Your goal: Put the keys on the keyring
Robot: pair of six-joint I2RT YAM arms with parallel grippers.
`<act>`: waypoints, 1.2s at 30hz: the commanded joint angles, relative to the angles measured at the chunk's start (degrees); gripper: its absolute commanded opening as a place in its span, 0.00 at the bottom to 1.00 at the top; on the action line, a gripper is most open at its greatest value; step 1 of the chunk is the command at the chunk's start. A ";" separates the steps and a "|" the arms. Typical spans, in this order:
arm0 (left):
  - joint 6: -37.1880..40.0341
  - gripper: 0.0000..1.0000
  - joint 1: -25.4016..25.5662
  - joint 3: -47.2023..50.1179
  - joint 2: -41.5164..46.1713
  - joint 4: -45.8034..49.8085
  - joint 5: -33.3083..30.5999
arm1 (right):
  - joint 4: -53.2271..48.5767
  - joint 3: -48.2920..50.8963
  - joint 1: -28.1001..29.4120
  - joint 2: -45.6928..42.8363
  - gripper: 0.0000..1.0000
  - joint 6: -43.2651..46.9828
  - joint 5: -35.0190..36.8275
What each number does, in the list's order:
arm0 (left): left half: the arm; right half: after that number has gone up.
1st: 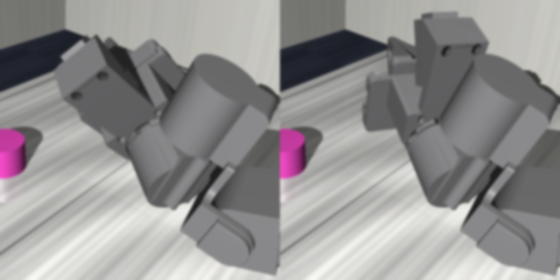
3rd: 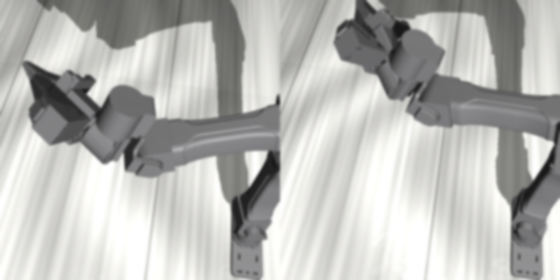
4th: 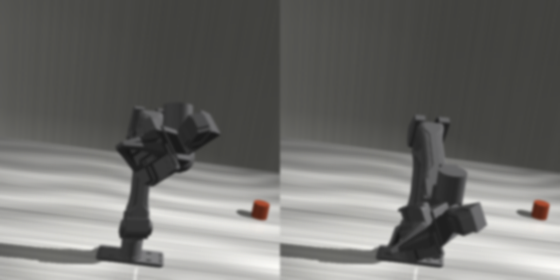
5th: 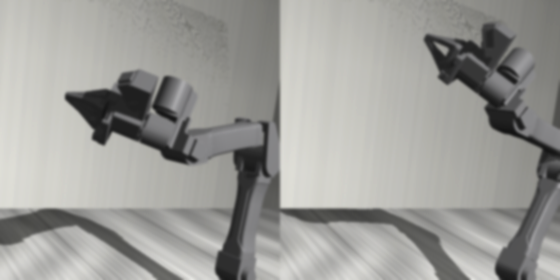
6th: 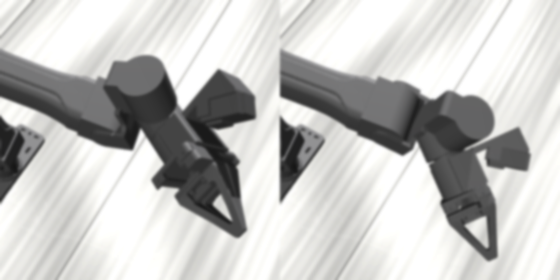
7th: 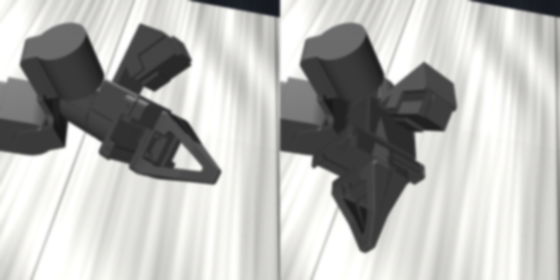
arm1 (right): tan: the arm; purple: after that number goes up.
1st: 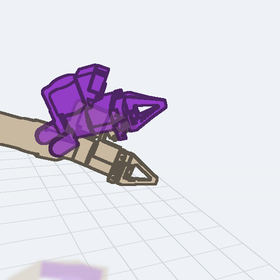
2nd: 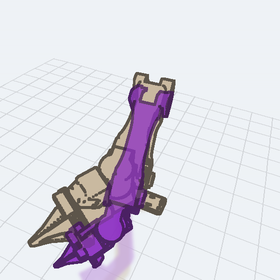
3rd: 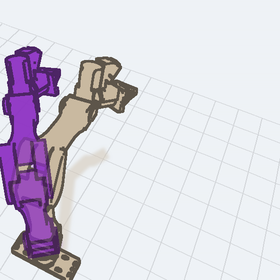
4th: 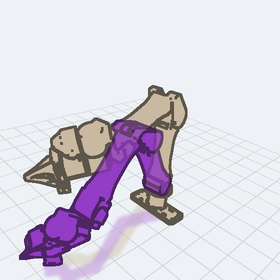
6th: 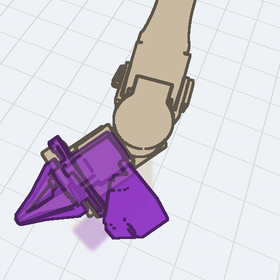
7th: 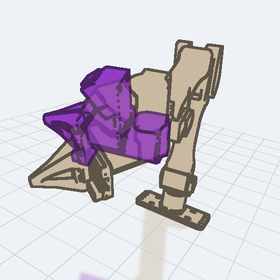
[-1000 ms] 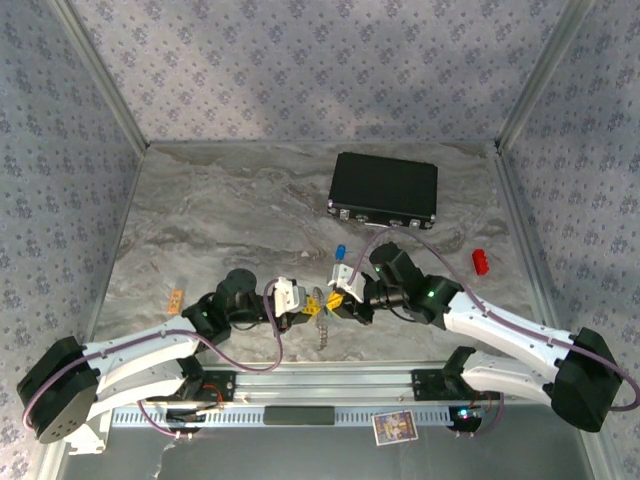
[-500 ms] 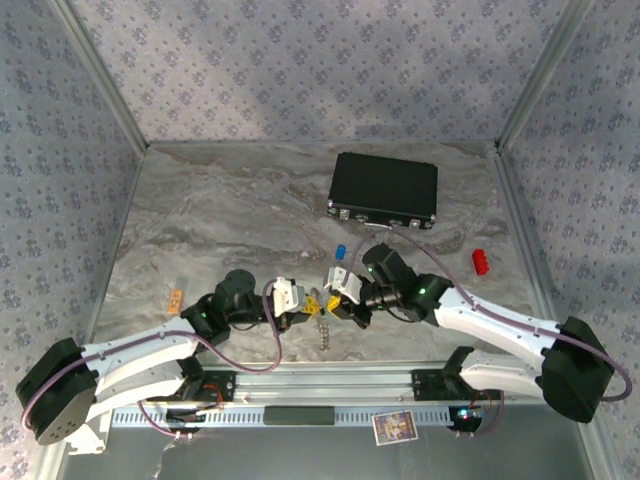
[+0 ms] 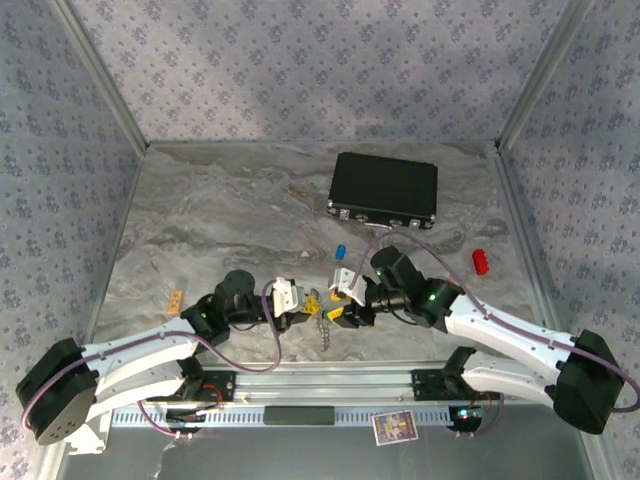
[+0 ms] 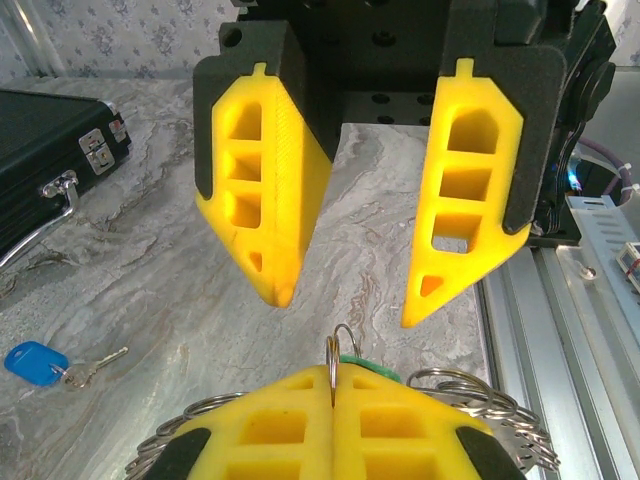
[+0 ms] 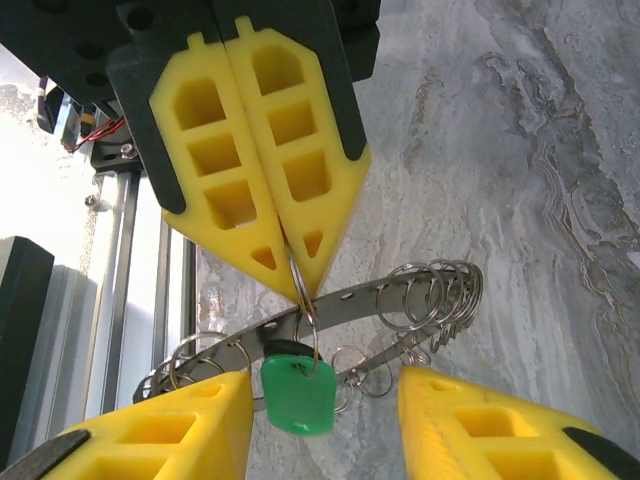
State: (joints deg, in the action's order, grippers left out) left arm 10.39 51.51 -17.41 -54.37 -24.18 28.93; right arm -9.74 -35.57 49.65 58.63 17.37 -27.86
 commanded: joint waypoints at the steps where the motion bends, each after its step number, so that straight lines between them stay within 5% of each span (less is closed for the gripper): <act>1: -0.86 0.00 0.23 0.27 0.88 -3.43 1.12 | 0.86 -0.44 0.14 0.50 0.44 -0.14 -0.33; 5: -1.05 0.00 0.17 0.40 0.81 -3.63 0.91 | 1.24 -0.44 -0.16 -0.20 0.44 0.16 2.29; 9: -1.21 0.00 0.23 0.46 0.51 -4.64 0.96 | 2.44 -0.07 -0.39 -0.58 0.43 -0.14 -3.04; 26: -1.66 0.00 0.22 0.33 -0.05 -5.43 1.35 | 8.63 0.10 1.33 4.21 0.22 -2.52 -3.06; 32: -2.03 0.00 0.26 0.15 0.31 -4.25 0.89 | 7.22 -0.71 1.18 4.65 0.00 -1.38 -3.36; 36: -1.18 0.25 0.27 -0.35 1.57 -0.56 -0.42 | 1.83 -2.97 1.33 4.93 0.00 1.36 -1.90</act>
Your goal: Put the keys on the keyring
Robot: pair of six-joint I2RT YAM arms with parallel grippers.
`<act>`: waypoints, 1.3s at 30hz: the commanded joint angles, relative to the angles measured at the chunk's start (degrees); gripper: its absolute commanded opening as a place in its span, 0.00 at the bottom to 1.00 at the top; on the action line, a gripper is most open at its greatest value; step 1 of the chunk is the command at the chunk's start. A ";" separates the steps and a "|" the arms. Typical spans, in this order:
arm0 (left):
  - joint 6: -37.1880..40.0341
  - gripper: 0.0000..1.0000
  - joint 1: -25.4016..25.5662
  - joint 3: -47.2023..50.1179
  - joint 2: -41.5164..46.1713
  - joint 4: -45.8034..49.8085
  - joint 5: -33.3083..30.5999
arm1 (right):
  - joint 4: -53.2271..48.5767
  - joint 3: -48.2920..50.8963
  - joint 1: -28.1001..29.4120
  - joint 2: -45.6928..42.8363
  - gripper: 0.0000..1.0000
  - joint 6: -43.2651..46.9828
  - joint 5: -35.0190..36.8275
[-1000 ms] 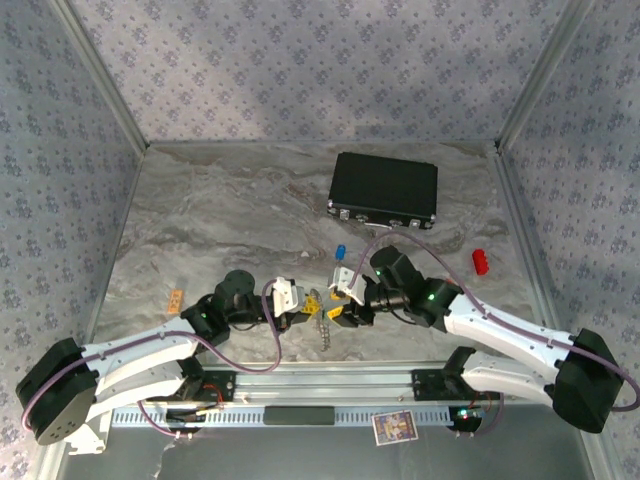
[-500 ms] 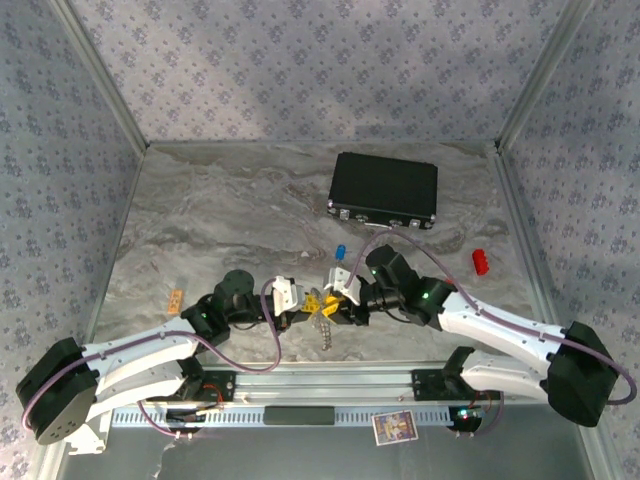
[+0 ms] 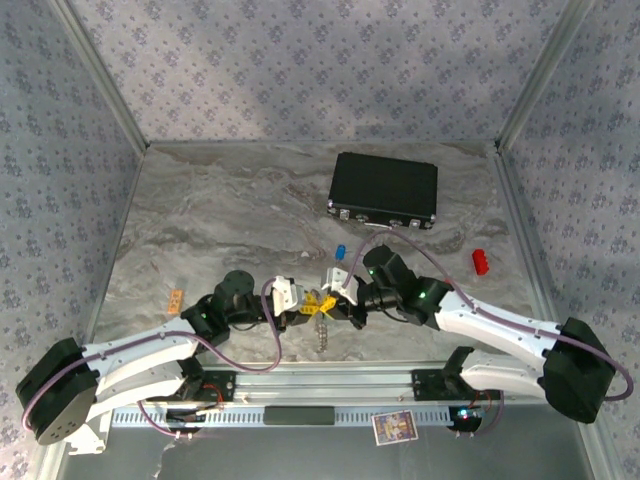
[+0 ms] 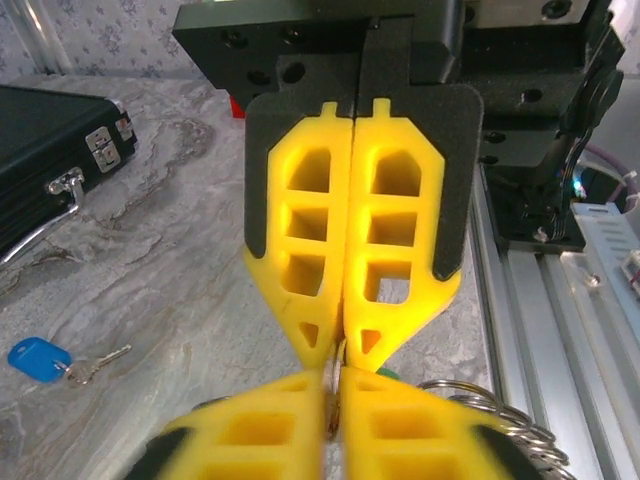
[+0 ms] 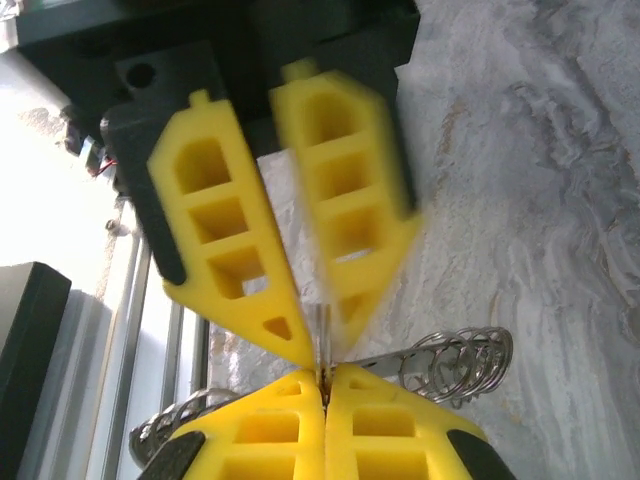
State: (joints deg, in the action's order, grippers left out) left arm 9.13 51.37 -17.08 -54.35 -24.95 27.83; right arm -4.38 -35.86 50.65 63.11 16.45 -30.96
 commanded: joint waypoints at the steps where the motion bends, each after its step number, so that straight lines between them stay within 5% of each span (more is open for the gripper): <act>1: 0.53 0.28 0.39 -0.76 2.01 1.25 0.49 | -5.67 -3.79 0.40 0.73 0.00 3.20 1.64; 15: 4.76 0.19 0.35 -3.81 4.32 10.59 0.59 | -21.58 -14.97 3.70 7.26 0.00 10.99 5.58; 22: 5.11 0.00 0.32 -4.38 4.31 10.77 1.08 | -23.33 -17.07 4.53 7.86 0.00 11.51 5.55; 25: 4.31 0.00 0.38 -3.43 4.95 8.85 0.99 | -16.56 -12.90 0.78 3.68 0.25 6.19 0.28; 29: -1.19 0.00 0.38 0.89 4.41 -2.39 0.54 | -5.80 -4.81 -1.83 -2.22 0.37 1.74 -3.20; 39: -7.29 0.00 0.39 4.59 2.81 -13.44 0.23 | 3.89 0.47 -1.70 -2.87 0.40 -3.65 -3.60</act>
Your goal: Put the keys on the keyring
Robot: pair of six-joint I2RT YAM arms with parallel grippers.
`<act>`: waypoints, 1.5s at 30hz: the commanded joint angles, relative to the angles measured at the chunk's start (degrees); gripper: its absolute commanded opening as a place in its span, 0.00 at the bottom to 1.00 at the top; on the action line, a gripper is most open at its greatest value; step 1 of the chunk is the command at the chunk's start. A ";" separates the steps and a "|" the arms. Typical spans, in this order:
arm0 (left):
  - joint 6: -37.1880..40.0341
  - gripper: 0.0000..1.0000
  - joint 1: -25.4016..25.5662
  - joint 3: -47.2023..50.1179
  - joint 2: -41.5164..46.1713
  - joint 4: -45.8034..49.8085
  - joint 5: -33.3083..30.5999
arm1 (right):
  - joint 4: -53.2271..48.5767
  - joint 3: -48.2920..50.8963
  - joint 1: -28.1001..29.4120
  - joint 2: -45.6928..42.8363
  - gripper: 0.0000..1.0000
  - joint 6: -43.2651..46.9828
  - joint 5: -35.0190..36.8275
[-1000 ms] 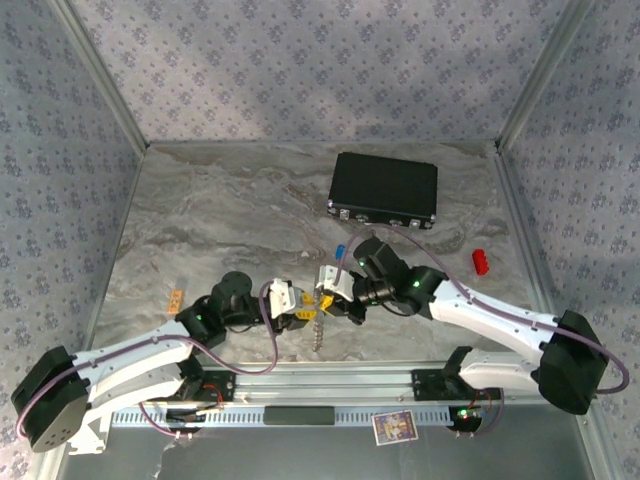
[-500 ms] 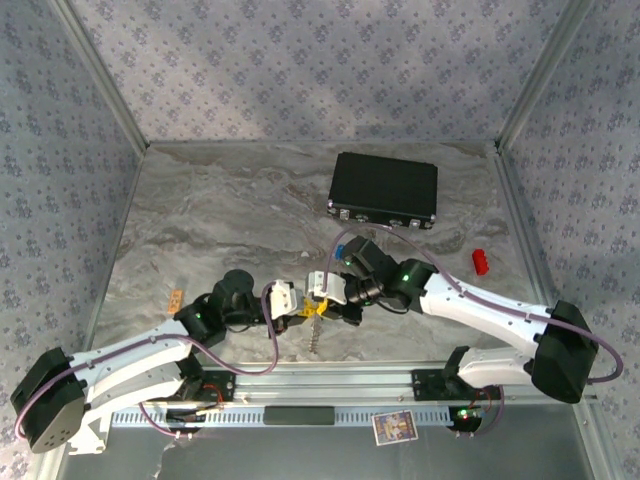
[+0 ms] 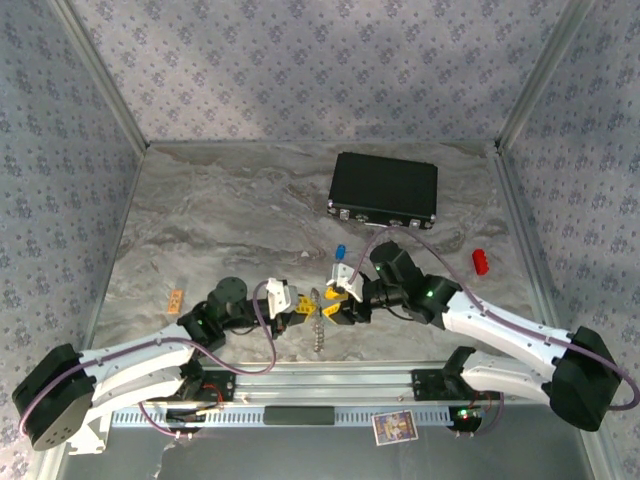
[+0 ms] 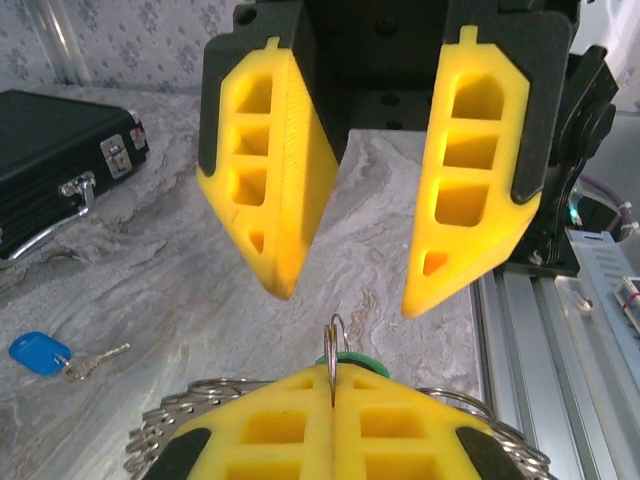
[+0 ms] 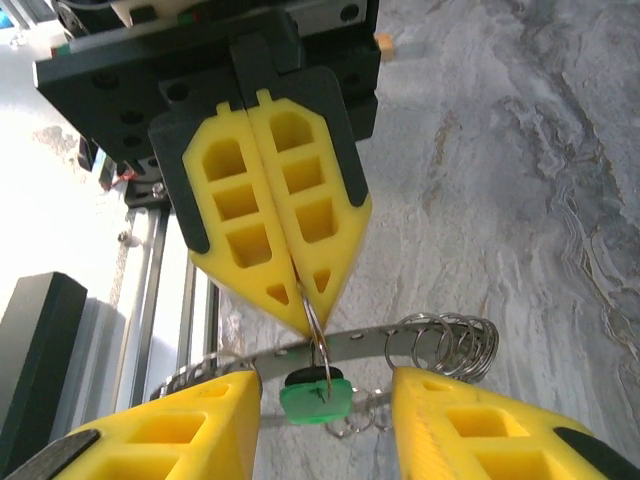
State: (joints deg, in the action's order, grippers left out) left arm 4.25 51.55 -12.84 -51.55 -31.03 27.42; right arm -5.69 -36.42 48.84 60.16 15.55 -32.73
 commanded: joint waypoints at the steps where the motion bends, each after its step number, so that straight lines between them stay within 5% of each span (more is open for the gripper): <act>1: -2.62 0.00 0.22 0.60 0.05 -7.53 0.81 | 5.57 1.33 0.05 0.38 0.39 -2.70 -1.57; 12: -3.32 0.00 0.75 0.55 -0.71 -8.20 2.06 | 10.19 2.48 -0.15 1.74 0.22 -3.60 -2.87; 18: -3.15 0.00 0.86 0.40 -0.78 -8.44 2.05 | 9.47 2.11 -0.23 2.02 0.00 -2.67 -3.78; 22: -2.27 0.18 0.88 -0.86 -0.20 -4.28 1.76 | 4.79 0.28 -0.32 1.65 0.00 -0.34 -3.02; 26: 1.82 0.23 0.91 -3.83 1.16 6.22 1.19 | -2.43 -3.34 -0.24 2.10 0.00 3.02 -1.79; 33: 6.53 0.19 0.87 -7.12 0.99 15.30 1.70 | -14.81 -10.46 1.68 5.91 0.00 9.48 1.24; 42: 8.19 0.05 0.91 -8.49 -0.13 16.18 2.45 | -16.85 -12.83 3.40 7.31 0.01 11.24 2.15; 45: 8.07 0.02 0.91 -8.18 0.05 15.44 2.67 | -13.67 -10.59 2.64 5.46 0.22 9.22 0.57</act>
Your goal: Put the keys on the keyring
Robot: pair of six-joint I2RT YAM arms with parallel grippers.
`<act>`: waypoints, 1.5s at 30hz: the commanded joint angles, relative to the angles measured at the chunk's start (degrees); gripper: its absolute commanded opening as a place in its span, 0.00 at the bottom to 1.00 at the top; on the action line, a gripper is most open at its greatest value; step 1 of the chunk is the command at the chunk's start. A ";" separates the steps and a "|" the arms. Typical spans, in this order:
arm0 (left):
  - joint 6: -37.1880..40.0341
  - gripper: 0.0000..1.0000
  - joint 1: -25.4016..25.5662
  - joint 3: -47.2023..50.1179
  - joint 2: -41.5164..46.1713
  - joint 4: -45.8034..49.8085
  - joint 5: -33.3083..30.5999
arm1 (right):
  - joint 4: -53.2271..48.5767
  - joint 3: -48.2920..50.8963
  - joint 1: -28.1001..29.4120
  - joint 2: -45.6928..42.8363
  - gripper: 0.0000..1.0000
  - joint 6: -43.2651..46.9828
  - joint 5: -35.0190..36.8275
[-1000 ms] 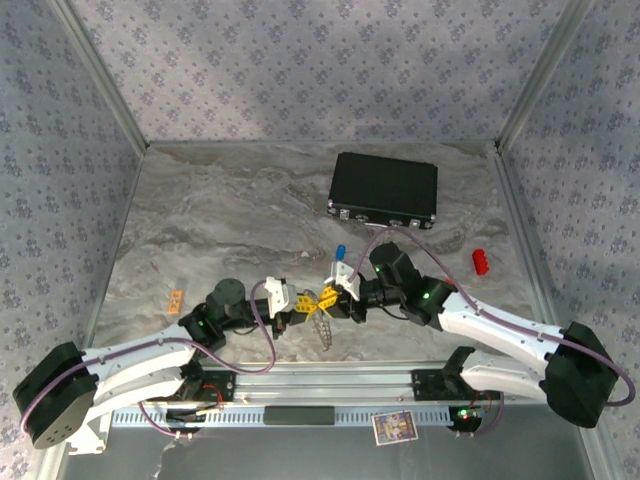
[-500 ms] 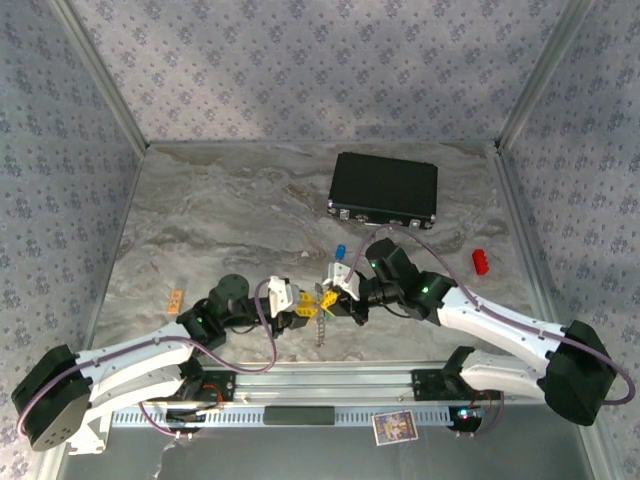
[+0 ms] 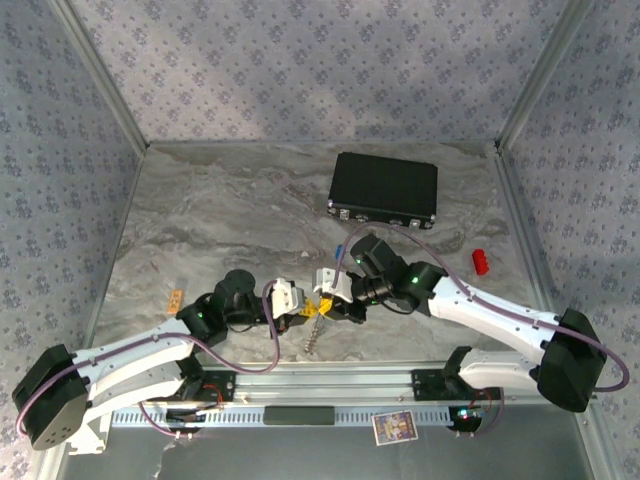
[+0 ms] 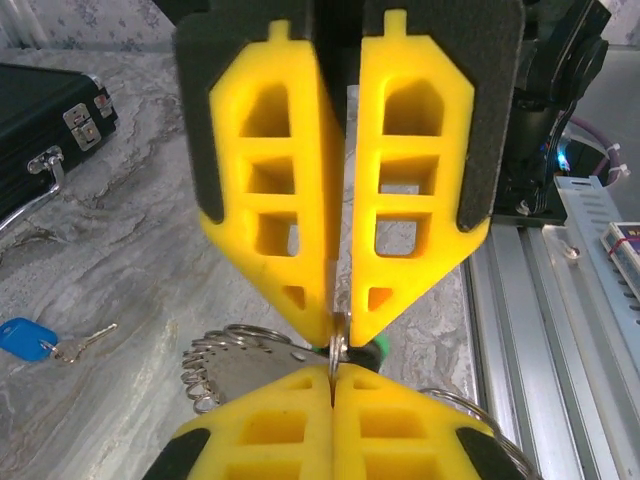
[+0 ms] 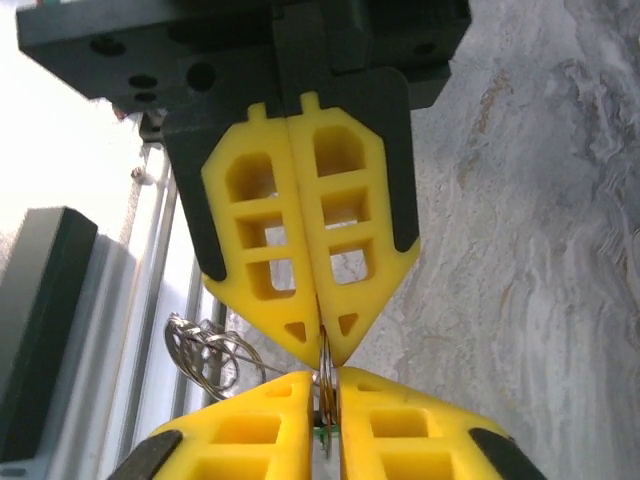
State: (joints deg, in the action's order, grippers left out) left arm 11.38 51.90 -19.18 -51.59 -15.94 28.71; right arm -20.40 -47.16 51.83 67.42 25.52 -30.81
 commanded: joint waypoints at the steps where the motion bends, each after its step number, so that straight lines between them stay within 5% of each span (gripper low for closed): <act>1: 0.68 0.01 0.48 -1.59 0.22 -0.17 1.35 | 3.03 1.58 -0.99 -2.74 0.24 -1.92 -2.10; 20: -4.11 0.00 0.49 2.48 -2.87 -13.01 2.10 | 26.27 17.01 -2.59 -10.20 0.37 -15.66 -0.24; 37: -5.03 0.00 0.55 2.92 -2.70 -14.66 1.92 | 28.67 17.63 -2.61 -8.44 0.05 -14.53 -3.15; 39: -5.05 0.05 0.52 2.67 -2.51 -13.87 1.14 | 27.96 17.17 -2.55 -8.44 0.00 -14.29 -3.42; 42: -3.45 0.27 0.49 1.44 -2.09 -10.02 0.22 | 25.23 15.57 -2.48 -8.14 0.00 -12.85 -3.47; 45: -1.11 0.28 0.51 -0.33 -1.39 -4.88 -0.16 | 19.35 12.51 -2.34 -7.29 0.00 -9.66 -3.17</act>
State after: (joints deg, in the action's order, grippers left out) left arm 7.73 51.92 -16.78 -54.35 -24.69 28.62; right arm 3.81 -30.76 49.15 59.55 12.62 -33.45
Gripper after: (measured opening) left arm 0.273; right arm 0.052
